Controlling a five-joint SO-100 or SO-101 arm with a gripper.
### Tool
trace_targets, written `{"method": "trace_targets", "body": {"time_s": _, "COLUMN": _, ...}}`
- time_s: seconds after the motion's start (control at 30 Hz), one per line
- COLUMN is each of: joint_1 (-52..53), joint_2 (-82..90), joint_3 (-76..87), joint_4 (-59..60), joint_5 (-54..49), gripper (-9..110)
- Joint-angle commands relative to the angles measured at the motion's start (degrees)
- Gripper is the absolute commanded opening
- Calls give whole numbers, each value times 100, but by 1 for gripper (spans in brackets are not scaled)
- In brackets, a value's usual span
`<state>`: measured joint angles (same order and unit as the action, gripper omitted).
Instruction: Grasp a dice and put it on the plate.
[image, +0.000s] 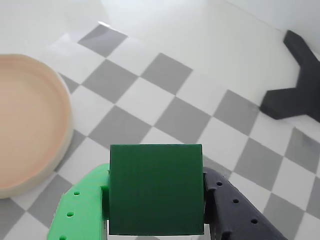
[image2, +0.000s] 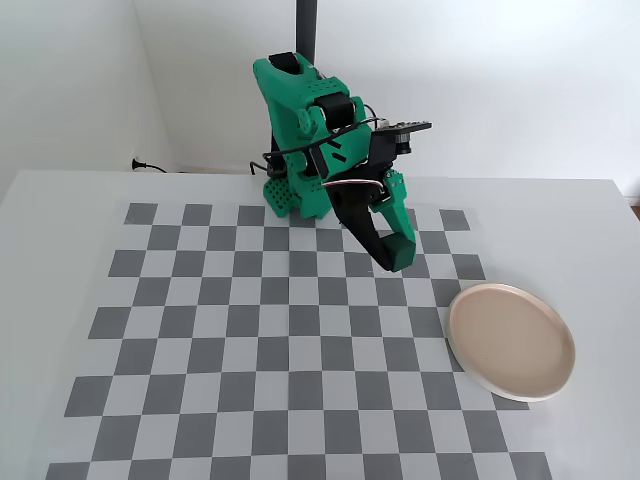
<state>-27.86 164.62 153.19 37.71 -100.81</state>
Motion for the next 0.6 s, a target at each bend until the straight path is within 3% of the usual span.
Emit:
{"method": "trace_targets", "body": {"time_s": 0.0, "joint_1": -431, "joint_2": -211, "joint_3": -422, "joint_4": -299, "joint_5": -9, "gripper": -4}}
{"method": "trace_targets", "body": {"time_s": 0.57, "joint_1": -2065, "joint_2": -3208, "joint_3": -2250, "joint_4": -1547, "joint_5": 237, "gripper": -4}}
